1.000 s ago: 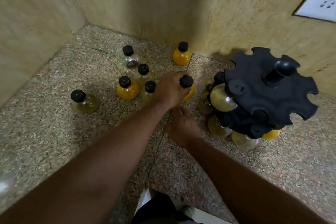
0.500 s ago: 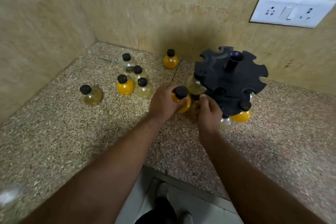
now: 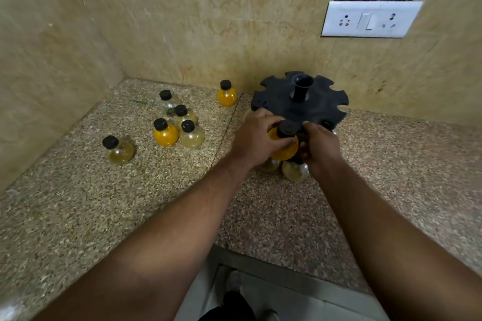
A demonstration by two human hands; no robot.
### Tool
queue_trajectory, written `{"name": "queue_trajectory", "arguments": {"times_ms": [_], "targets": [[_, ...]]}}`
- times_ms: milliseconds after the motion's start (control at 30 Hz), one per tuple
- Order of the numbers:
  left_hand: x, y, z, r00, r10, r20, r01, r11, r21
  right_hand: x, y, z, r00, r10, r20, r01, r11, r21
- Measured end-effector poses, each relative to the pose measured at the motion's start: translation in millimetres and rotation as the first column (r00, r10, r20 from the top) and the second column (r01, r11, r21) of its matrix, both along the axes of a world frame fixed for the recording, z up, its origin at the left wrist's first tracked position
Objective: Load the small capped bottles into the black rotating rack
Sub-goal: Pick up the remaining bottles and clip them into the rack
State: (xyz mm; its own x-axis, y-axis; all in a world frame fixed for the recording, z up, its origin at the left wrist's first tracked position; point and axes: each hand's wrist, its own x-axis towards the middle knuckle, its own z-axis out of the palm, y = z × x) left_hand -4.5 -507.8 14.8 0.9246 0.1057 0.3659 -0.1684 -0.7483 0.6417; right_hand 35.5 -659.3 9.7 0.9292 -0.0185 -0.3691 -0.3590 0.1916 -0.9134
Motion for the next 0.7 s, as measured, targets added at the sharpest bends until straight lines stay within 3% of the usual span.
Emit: {"name": "queue_trajectory", "arguments": {"times_ms": [233,400,700], "targets": [[17,-1,-15,1.0,0.031,-0.007,-0.03,0.997,0.074,7,-11,-9,0.996,0.086,0.0,-0.086,0.994,-0.06],[20,-6,-19,0.998,0.069,-0.012,-0.067,0.992,0.105,7,-5,-7,0.999,0.049,-0.016,-0.05,0.997,-0.053],[26,23,-27,0.96,0.27,-0.072,-0.279,0.945,-0.169,-17,39,-9,0.986,0.163,0.021,-0.158,0.976,-0.151]]}}
